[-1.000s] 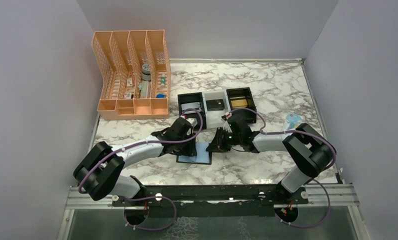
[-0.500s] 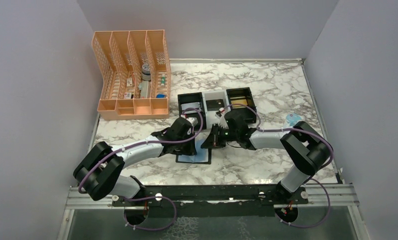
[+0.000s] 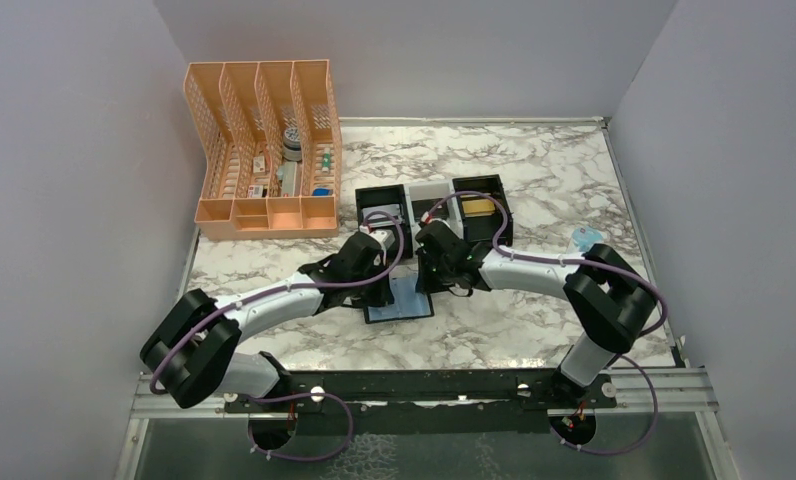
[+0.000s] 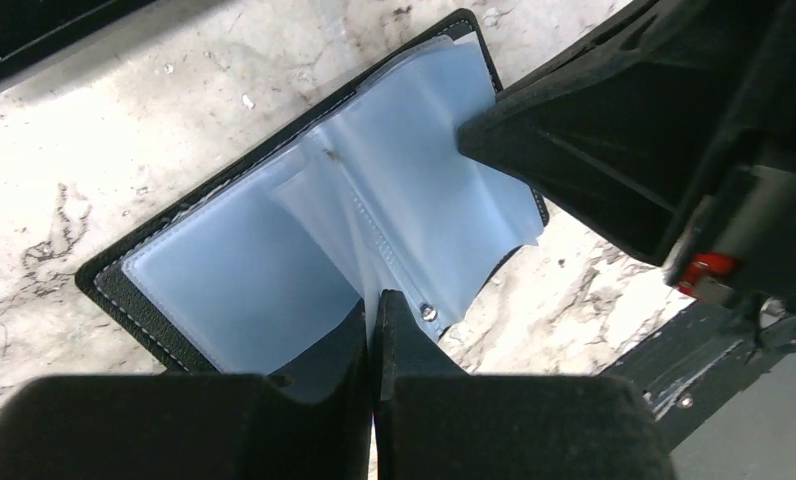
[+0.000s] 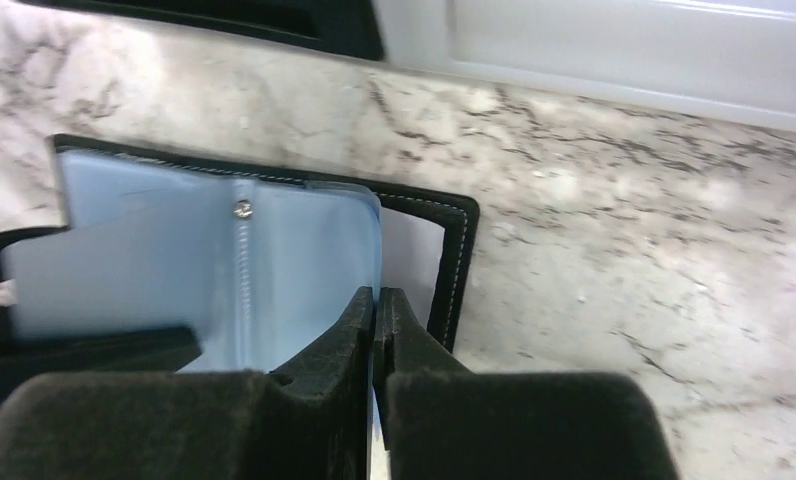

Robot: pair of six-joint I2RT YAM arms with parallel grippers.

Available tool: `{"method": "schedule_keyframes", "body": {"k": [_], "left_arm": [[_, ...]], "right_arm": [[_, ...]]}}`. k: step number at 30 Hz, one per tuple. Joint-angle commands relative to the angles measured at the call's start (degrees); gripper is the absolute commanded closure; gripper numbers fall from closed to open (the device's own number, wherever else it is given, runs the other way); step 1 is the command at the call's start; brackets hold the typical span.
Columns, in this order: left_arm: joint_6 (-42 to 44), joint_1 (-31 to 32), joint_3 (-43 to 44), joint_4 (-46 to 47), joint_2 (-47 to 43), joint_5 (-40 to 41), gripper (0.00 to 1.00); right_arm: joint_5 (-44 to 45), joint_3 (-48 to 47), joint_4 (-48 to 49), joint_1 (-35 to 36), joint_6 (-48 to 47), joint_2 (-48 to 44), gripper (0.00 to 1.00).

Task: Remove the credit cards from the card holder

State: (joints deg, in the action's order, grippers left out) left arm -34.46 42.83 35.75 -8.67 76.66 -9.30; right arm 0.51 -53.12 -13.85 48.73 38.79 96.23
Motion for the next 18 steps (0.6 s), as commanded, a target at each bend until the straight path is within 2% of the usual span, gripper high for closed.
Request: {"method": "schedule_keyframes", "body": {"k": [1,5,6,13,15,18], "left_arm": [[-0.8,0.2,-0.4,0.4,-2.2,-0.4,0.97],[-0.7,0.3,-0.2,1.3,-2.4,-1.7,0.97],[-0.8,0.3,-0.2,1.7,-2.5,-2.0,0.94],[-0.9,0.3,0.4,-0.9,-4.4,1.9,0.45],[-0.8,0.3,0.5,-2.1,-4.7,3.3,0.39],[-0.6,0.3,0.6,-2.4,-3.7,3.3,0.37]], "right_arm": [[15.8,-0.6,-7.3,-0.3,-2.9,-0.8,0.99],[16.0,1.2,-6.6,-0.4,-3.5,-3.2,0.99],[15.1,2.0,-5.8,-0.3,-3.4,-4.1,0.99],[11.5,5.7,-2.8,-0.4,-0.9,-8.0,0.99],[11.8,5.5,-4.0,-0.4,-0.8,-7.9,0.99],[12.0,6.0,-4.8,-0.4,-0.4,-8.3,0.97]]}}
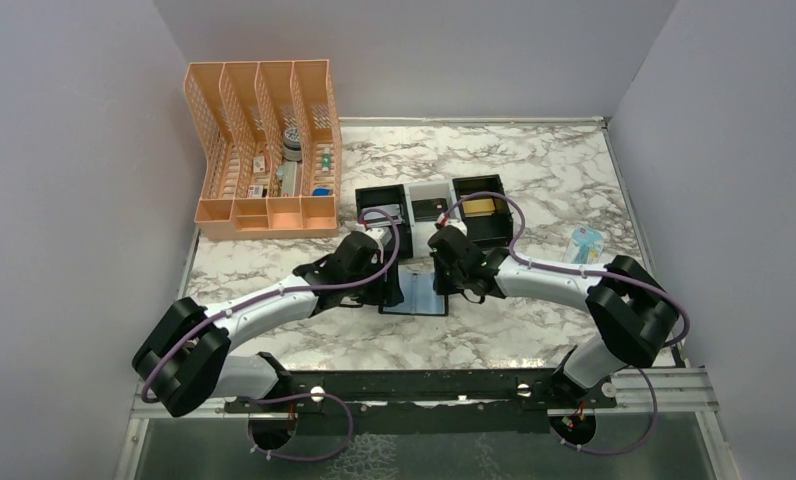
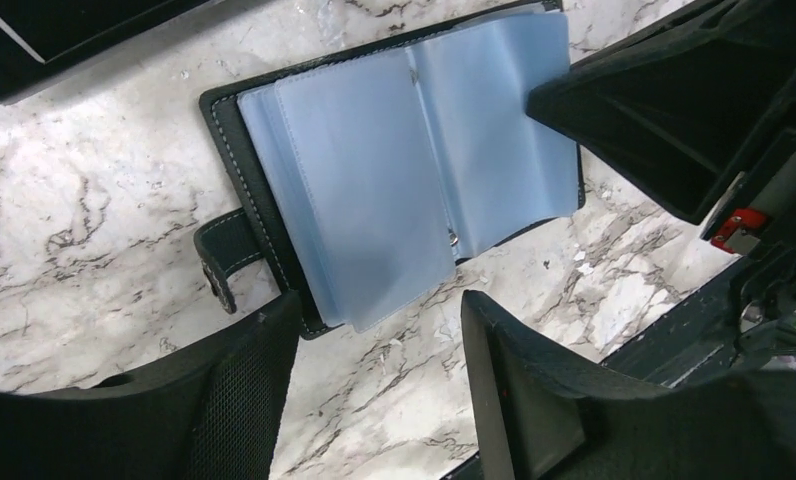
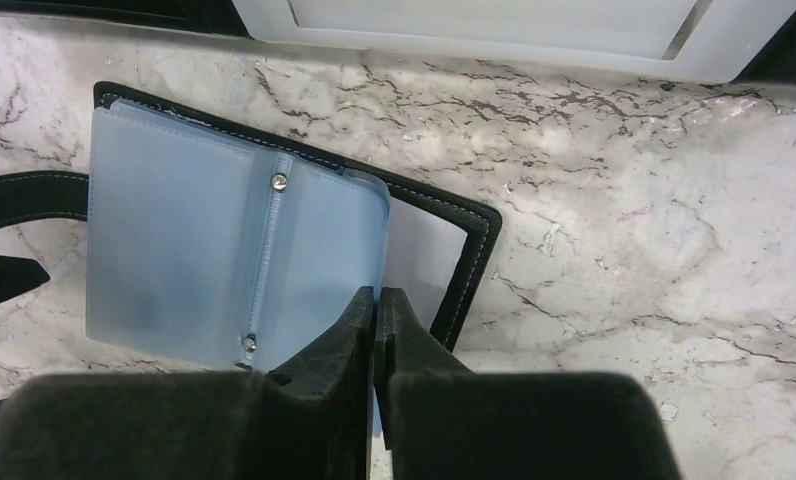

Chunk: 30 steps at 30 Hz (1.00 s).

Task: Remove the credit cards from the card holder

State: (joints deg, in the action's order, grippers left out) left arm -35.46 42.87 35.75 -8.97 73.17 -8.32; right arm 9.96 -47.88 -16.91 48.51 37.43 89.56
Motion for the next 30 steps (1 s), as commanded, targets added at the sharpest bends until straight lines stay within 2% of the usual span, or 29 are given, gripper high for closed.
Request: {"method": "schedule_keyframes", "body": {"k": [1,7,12,17,22,26,30], "left_arm": [[0.4,0.3,0.5,-1.8,0.4,2.1,0.37],[0.6,0.3,0.5,3.5,5.2,-0.8,0.37],[-0.2,0.4,0.5,6.9,6.8,-2.1,0.42],[-0.5,0.8,-0.2,7.9,7.4,-2.7,0.55],[-1.5,0.9,-1.6,10.2,9.1,-5.6,0.59],[-4.0,1.2,-3.4,15.0,8.7,-8.1,0.61],[-3.5,1.4,-2.9,13.1,9.0,-6.6,0.64]], "right_arm": [[2.5,1.1,-1.5,-0.2,1.0,-1.9,0.96],[-1.7,2.1,1.6,-0.7,0.5,-1.8,0.94],[-4.5,3.0,3.9,-0.7,1.8,-0.5,0.94],[-5.6,3.2,5.1,-0.8,2.2,-0.1,0.95],[-6.7,1.5,4.9,-0.8,1.9,0.9,0.95],[-13.5,1.0,8.6,-0.8,2.3,1.9,0.95],[-13.6,-0.6,7.6,-0.9,3.4,3.7,0.95]]}}
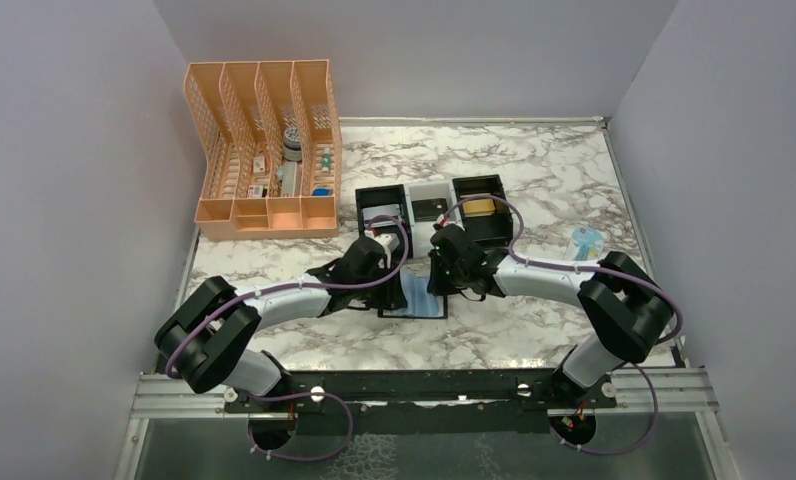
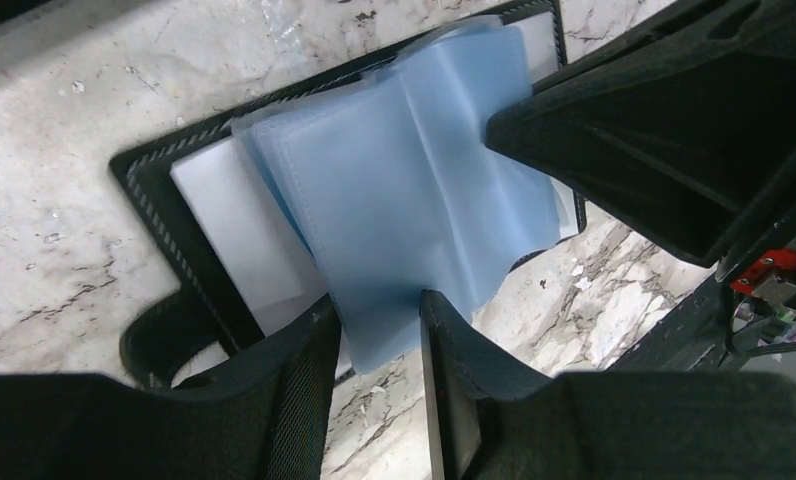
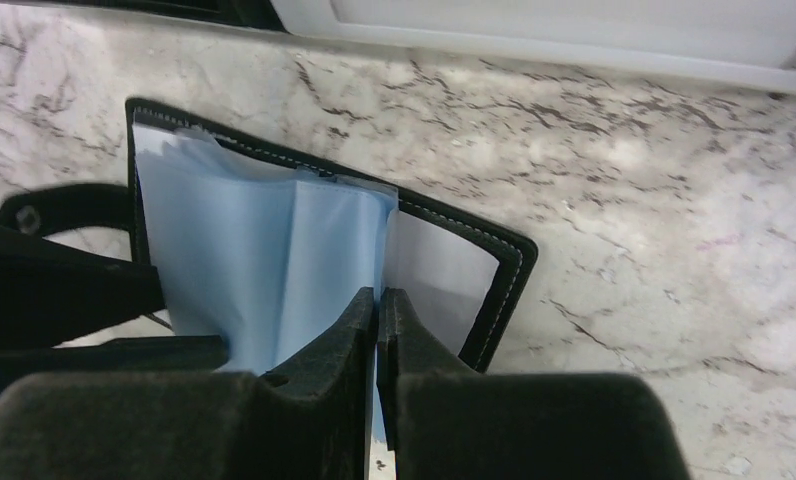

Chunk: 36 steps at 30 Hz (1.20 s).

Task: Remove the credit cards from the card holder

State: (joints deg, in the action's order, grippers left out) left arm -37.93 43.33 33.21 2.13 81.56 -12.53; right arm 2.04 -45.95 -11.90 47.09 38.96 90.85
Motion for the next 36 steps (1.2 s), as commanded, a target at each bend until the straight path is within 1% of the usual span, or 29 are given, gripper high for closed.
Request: {"method": "schedule_keyframes", "body": {"k": [1,4,6,9,11,14,17,19,21,25,26,29,32,33,34,36], "left_arm": [[-0.9,1.0,-0.3,1.5,0.4,-2.1,0.65],[-0.8,1.0,-0.8,1.0,-0.3,-2.0,0.66],[-0.5,1.1,-0.8,0.4,-0.7,-1.7,0.66],[0.3,1.1,-0.1,-2.1,-1.6,-0.3,0.66],[0.9,1.1,0.8,-4.8,-2.5,1.4,0.63],[1.9,1.1,2.4,-9.0,-4.7,4.9,0.50],[2.4,1.0,3.7,-12.4,-7.7,8.5,0.36],[2.8,1.1,4.8,-14.5,-9.9,11.0,0.30],[3.4,1.0,6.3,-16.9,-12.4,14.2,0.18],[5.2,0.6,9.8,-22.2,-16.9,23.8,0.03],[5.9,0.3,10.9,-23.4,-17.8,26.2,0.01],[8.1,-2.0,14.3,-25.9,-20.3,31.7,0.01],[10.1,-7.8,18.0,-28.2,-22.1,33.6,0.01],[10.8,-9.9,19.2,-29.0,-22.8,34.1,0.01],[11.3,-11.6,20.7,-30.2,-23.9,35.3,0.01],[12.7,-13.4,23.2,-31.4,-27.1,38.9,0.01]], "right_arm": [[-6.9,-2.2,3.3,0.2,1.7,2.2,0.94],[-14.9,2.1,10.9,-3.0,3.8,-0.2,0.94],[-17.1,2.8,12.3,-4.8,4.4,0.0,0.94],[-12.6,-0.1,4.6,-5.4,2.3,1.3,0.92],[-8.4,-0.9,1.3,-5.4,1.5,0.5,0.86],[-3.3,-0.2,-1.1,-5.6,0.2,-3.5,0.73],[1.9,-0.1,-4.0,-6.5,-0.4,-8.3,0.52],[5.3,0.1,-5.1,-7.9,-1.1,-12.2,0.47],[9.4,0.6,-4.9,-9.3,-2.9,-16.7,0.40],[18.7,1.0,0.0,-12.8,-10.3,-25.2,0.31],[20.4,1.0,1.9,-13.8,-12.9,-27.0,0.30],[23.1,0.9,8.8,-16.5,-20.8,-31.5,0.26],[22.0,-1.4,12.2,-17.3,-28.1,-33.0,0.22],[21.4,-3.8,11.3,-17.3,-29.2,-32.7,0.22],[19.9,-7.2,8.0,-17.3,-29.7,-31.8,0.21],[16.6,-14.3,0.4,-17.3,-29.7,-30.0,0.14]]}}
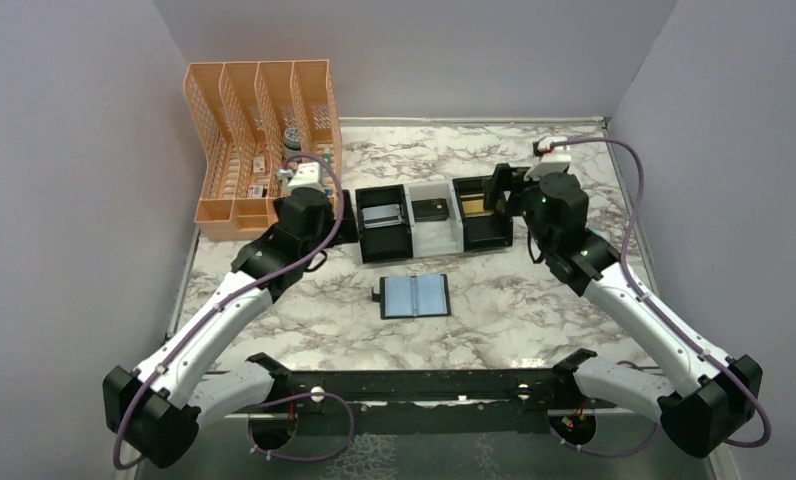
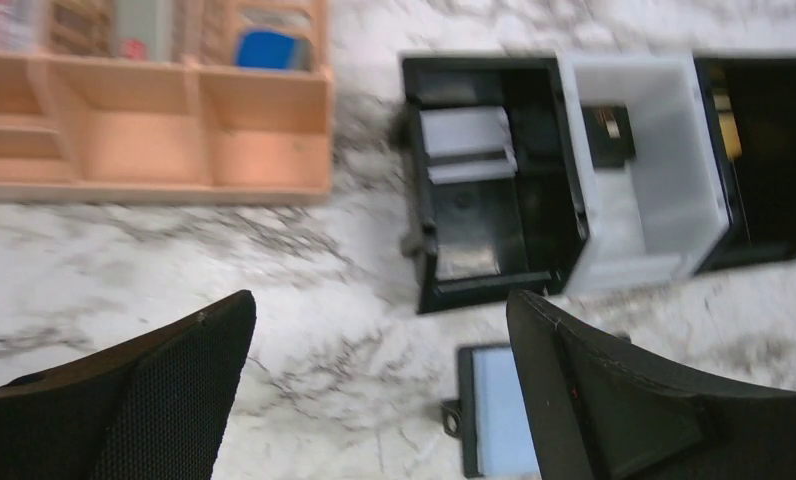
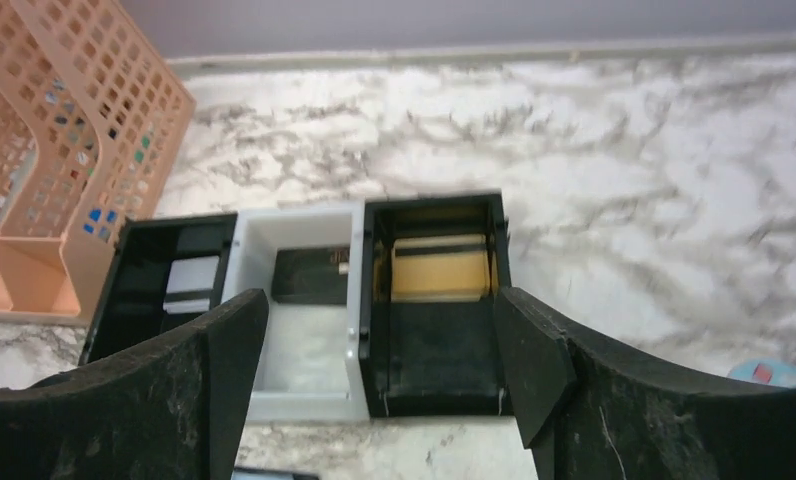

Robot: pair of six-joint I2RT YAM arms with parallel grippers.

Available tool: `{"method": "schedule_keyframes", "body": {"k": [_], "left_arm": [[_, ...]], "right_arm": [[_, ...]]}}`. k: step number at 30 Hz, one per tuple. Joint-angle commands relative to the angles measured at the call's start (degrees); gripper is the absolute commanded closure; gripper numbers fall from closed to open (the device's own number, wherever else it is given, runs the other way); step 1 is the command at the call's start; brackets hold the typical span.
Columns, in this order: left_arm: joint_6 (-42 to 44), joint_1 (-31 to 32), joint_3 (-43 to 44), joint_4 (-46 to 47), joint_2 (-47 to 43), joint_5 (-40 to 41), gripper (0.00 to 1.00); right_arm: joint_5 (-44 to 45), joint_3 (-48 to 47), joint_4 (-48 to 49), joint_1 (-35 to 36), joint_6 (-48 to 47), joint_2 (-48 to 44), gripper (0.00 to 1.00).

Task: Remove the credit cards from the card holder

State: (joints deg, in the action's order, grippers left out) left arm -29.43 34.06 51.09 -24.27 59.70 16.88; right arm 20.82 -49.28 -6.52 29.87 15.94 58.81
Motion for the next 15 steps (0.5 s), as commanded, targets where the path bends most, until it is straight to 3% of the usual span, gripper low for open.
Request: {"method": "schedule_keyframes", "body": {"k": [1,6,15], "left_arm": [[5.0,-4.5,6.0,-5.1,-7.1,11.7,0.01],[5.6,-4.7,8.4,-6.7,-11.7,18.1,0.01],[2.6,-4.7,7.3,-8.8,-11.7,14.6,0.01]], "right_arm": [[-4.1,-13.7,-8.3,-0.1,-6.4,2.9,0.13],[-4.3,-18.3,-12.7,-0.1,-6.4,5.9,0.05],[-0.4,-17.0,-9.2,-0.1,-8.1,7.2,0.02]]}}
